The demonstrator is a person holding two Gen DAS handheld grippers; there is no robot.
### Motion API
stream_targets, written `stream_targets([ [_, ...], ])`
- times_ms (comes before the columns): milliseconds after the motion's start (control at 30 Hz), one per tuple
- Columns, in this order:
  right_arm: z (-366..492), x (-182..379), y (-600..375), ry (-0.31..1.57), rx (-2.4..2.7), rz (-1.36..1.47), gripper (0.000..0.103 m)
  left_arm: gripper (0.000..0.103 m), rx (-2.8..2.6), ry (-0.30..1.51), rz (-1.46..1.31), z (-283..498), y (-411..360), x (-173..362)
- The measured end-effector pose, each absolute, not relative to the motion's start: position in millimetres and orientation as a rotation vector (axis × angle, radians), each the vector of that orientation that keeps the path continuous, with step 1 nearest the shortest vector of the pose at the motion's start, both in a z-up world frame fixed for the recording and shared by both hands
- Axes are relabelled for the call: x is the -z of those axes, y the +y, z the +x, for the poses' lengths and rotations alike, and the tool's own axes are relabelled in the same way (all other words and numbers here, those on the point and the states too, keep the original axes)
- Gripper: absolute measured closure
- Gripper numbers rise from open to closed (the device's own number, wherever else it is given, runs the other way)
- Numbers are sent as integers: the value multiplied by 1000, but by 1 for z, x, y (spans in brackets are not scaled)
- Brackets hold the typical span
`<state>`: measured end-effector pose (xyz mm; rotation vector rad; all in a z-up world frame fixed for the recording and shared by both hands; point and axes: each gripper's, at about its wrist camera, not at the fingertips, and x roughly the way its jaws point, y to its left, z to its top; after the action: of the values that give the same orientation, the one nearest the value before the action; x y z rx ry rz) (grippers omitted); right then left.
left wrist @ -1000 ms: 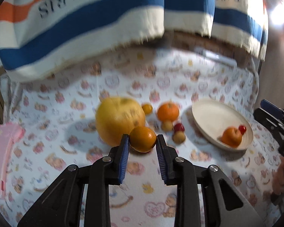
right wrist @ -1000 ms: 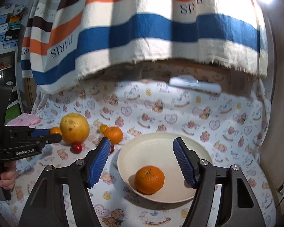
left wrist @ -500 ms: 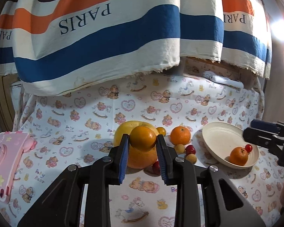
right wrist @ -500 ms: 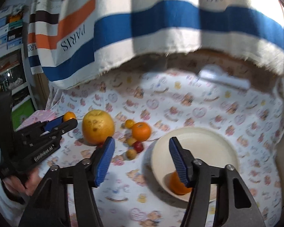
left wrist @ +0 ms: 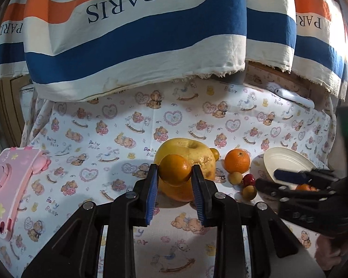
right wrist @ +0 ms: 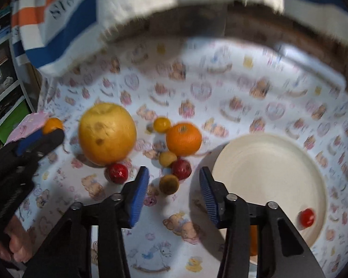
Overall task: Organize fruits
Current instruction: 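Grasp a small tan fruit with the right tool while the left tool lifts the small orange, then carry the small orange and tan fruit over the white plate with both tools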
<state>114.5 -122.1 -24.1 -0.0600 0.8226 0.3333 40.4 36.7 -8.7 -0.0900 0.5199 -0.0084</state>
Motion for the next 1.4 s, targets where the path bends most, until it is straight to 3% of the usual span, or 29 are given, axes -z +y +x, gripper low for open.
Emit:
stream_targets([
  [400,128,50,-112,897,-323,-70,65,75,-13,548,-83,43,37,9],
  [567,128,54,-111,907,-333,-58,79,75,-12,541,-92,42,39,8],
  [667,124,50,-117,913,-379,3,79,75,-8,529,-77,41,38,7],
  [1033,72,-5,-163,675,-378,22,79,75,110,442,-157,23,46,-15],
  [1400,27,-58,-210,463,-377,31,79,75,100,341,-58,5,33,-26],
])
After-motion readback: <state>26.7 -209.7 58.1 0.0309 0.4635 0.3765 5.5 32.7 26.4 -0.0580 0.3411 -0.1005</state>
